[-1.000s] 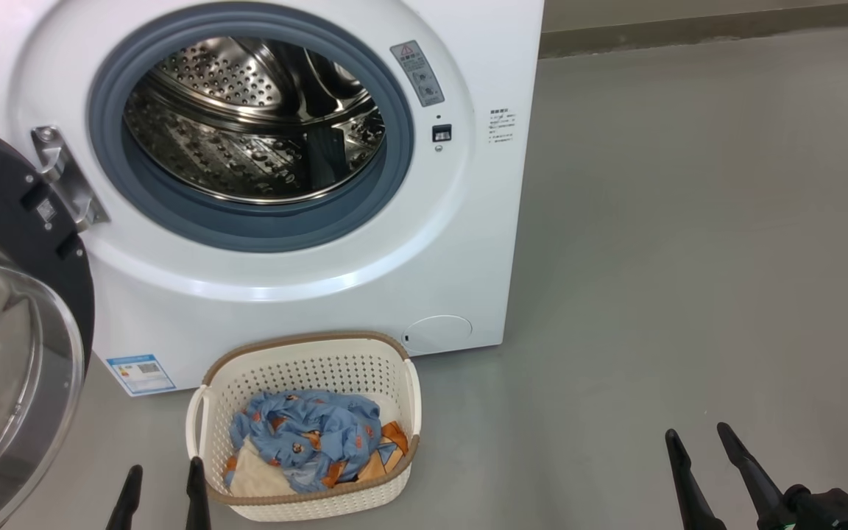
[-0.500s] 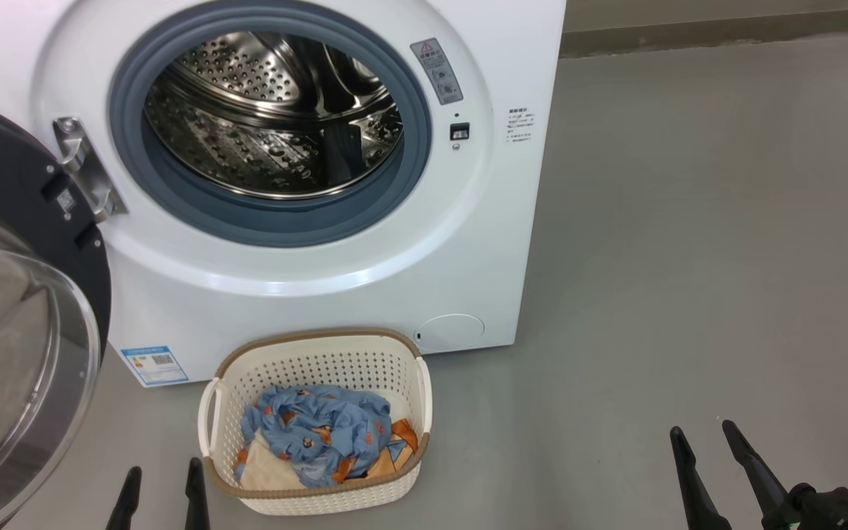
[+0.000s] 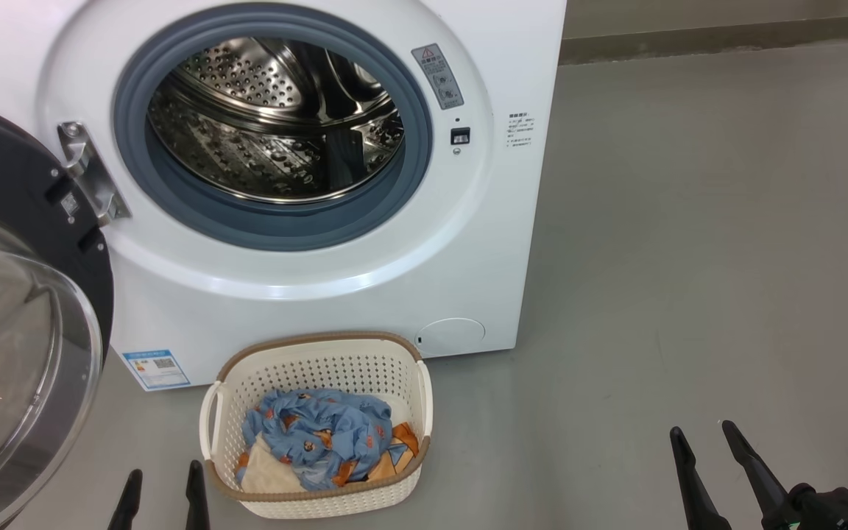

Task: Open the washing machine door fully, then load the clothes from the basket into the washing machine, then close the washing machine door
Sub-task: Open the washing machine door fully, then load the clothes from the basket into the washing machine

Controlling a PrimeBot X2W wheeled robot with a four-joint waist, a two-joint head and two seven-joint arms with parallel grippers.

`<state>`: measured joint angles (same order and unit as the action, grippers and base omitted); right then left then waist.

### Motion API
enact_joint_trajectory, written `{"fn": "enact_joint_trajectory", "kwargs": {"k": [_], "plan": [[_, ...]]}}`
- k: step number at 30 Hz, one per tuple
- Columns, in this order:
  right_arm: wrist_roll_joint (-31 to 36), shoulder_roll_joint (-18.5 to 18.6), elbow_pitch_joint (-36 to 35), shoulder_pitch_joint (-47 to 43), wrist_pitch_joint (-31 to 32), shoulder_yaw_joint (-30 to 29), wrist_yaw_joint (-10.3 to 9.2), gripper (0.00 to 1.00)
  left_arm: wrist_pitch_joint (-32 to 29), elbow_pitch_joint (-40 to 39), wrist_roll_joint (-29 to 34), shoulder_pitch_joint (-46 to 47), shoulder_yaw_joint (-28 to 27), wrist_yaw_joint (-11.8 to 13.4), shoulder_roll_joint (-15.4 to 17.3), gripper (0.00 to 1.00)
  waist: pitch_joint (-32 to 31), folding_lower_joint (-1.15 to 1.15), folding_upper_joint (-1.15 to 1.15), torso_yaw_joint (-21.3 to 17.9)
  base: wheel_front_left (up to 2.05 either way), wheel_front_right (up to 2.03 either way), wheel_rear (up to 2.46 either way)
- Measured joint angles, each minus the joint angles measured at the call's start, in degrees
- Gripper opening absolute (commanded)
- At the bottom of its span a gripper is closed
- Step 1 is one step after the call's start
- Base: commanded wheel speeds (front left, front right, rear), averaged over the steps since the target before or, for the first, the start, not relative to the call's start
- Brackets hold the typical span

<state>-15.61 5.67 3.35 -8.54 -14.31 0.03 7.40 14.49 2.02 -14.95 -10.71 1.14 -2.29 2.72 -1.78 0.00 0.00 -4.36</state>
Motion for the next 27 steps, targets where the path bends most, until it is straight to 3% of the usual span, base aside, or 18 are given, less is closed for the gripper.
{"fn": "enact_joint_trajectory", "kwargs": {"k": [16,27], "plan": [[0.0,0.0,-0.01,0.0,0.0,-0.01,0.0,1.0,0.0,1.46,-0.01,-0.01,0.15,-0.6,0.0,1.0,0.29,0.0,0.0,0.46,0.11,-0.11,0.0],[-0.01,0.0,-0.03,-0.01,0.0,0.0,0.0,1.0,0.0,1.94,-0.03,-0.01,-0.7,-1.09,0.0,1.0,0.91,0.0,0.0,0.73,1.46,-1.46,0.0]]}}
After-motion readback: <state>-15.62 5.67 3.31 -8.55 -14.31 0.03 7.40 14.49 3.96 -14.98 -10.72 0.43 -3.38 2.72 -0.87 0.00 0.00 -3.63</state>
